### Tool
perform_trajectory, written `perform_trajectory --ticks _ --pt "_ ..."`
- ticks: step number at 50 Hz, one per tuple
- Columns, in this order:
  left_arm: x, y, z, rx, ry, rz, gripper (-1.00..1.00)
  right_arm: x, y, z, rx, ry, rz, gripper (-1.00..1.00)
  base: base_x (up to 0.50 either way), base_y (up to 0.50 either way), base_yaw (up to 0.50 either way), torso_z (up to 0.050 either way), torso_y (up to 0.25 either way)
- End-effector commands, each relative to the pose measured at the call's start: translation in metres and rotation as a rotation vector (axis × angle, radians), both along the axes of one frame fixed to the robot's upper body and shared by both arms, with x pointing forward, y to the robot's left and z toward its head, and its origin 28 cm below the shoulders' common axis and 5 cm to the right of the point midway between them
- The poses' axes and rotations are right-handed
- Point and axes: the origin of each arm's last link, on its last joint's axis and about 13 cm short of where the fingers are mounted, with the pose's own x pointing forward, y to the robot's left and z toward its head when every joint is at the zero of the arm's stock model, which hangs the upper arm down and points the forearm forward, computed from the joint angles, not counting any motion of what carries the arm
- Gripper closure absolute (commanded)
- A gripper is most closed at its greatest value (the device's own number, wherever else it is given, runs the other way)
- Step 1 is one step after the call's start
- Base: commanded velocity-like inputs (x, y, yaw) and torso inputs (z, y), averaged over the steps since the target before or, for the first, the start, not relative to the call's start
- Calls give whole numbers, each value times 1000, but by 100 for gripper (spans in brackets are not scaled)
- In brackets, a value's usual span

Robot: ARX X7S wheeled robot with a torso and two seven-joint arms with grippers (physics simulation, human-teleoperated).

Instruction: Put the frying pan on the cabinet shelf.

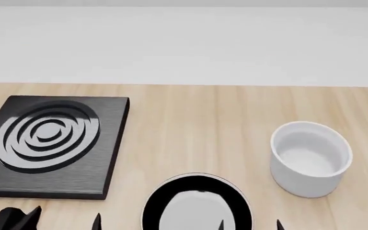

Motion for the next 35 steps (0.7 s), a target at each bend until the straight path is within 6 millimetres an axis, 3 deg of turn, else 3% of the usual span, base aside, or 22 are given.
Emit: perform_trajectory --ticks 1,6,13,24,35 --pt "-21 -11 42 -6 -3 -91 -100 -1 -1 1 -3 -2 -9 -100 0 0 0 0 0" --pt "-30 -16 62 35 64 -143 -100 -1 -1 1 -5 -2 -8 -100 0 0 0 0 0" --pt "-41 -22 75 105 101 -231 -100 -1 -1 0 -9 1 -9 -100 0 0 0 0 0" --pt "-48 -31 54 183 207 -278 -100 -1 -1 0 -11 3 -12 -100 0 0 0 0 0" --pt "-53 -33 46 233 259 -297 -100 -1 -2 0 -11 4 -14 -100 0 0 0 0 0"
